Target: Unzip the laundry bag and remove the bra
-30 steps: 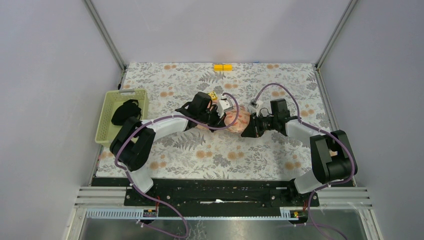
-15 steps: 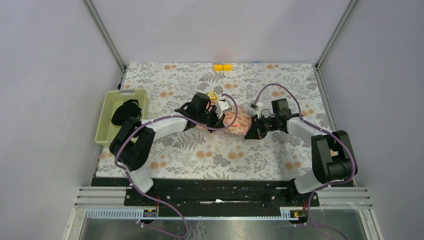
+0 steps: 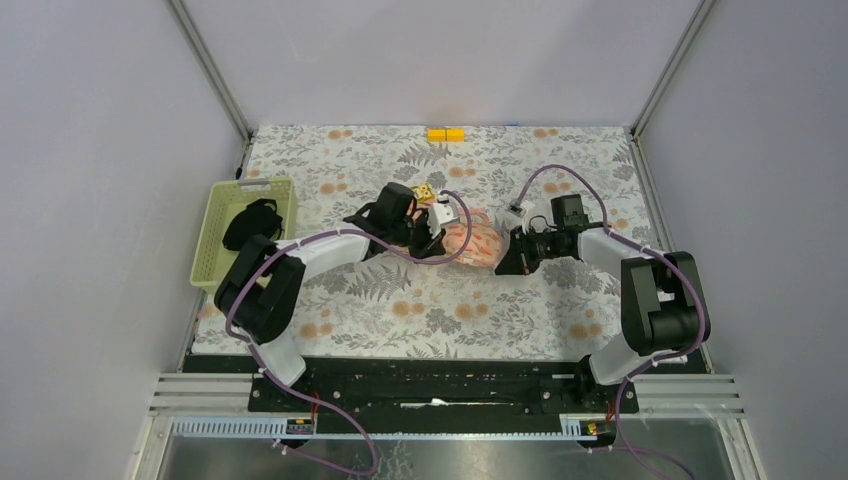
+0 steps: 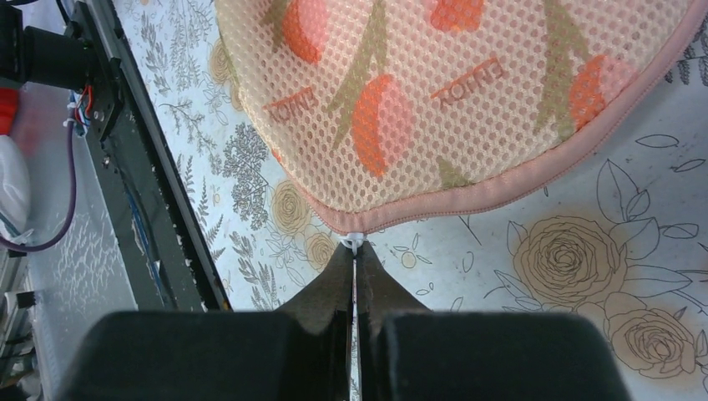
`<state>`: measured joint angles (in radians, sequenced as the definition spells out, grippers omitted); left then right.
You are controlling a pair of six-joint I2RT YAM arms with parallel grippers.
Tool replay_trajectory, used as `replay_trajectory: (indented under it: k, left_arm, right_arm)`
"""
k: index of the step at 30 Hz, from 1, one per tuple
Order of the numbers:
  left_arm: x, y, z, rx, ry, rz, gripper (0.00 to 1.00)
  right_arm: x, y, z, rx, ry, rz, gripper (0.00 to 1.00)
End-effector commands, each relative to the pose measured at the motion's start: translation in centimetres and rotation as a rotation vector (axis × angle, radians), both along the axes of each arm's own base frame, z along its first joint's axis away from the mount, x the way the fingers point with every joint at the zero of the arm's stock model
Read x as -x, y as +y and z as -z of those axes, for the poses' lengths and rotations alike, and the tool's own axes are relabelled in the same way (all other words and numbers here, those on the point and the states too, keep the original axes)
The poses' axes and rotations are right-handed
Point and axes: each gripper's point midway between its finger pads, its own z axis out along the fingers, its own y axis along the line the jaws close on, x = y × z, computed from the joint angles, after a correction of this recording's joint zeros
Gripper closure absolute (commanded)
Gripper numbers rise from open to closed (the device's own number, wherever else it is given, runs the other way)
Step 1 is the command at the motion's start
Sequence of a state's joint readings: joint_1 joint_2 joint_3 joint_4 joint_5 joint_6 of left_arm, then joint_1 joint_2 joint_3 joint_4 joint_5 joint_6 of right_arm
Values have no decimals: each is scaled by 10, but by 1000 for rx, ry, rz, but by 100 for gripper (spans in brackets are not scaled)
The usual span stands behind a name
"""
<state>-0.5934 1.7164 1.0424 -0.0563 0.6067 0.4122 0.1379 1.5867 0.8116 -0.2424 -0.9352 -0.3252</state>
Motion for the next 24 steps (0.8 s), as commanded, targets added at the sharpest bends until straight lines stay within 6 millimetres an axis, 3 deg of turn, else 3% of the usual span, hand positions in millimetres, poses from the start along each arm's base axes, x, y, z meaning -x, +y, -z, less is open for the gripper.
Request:
replay_trajectory:
  k: [1,5,6,9,13,18,24]
  left_arm:
    - [-27,28,-10,-41,-113,-81,100]
    - [-24,30,-24,-15,-165,-65,99]
    - [-20,27,-31,-1,-194,-40,92]
    - [8,12,-53,16,-332,92,57]
    - [49,-7,-64,21,-485,228,37]
    - [80,-30,-50,-21,-527,313,32]
    - [74,-57,-39,-45,-547,239,37]
  right_arm:
    - [6,-5,-1,-5,27,23,100]
    - [9,8,-12,-38,24,3,100]
    - [13,13,-14,-41,29,-17,100]
    - [22,28,-17,-42,29,-72,100]
    - [25,40,-24,-66,45,-85,100]
    - [30,49,-30,-88,53,-84,100]
    - [38,55,-32,-96,60,-87,100]
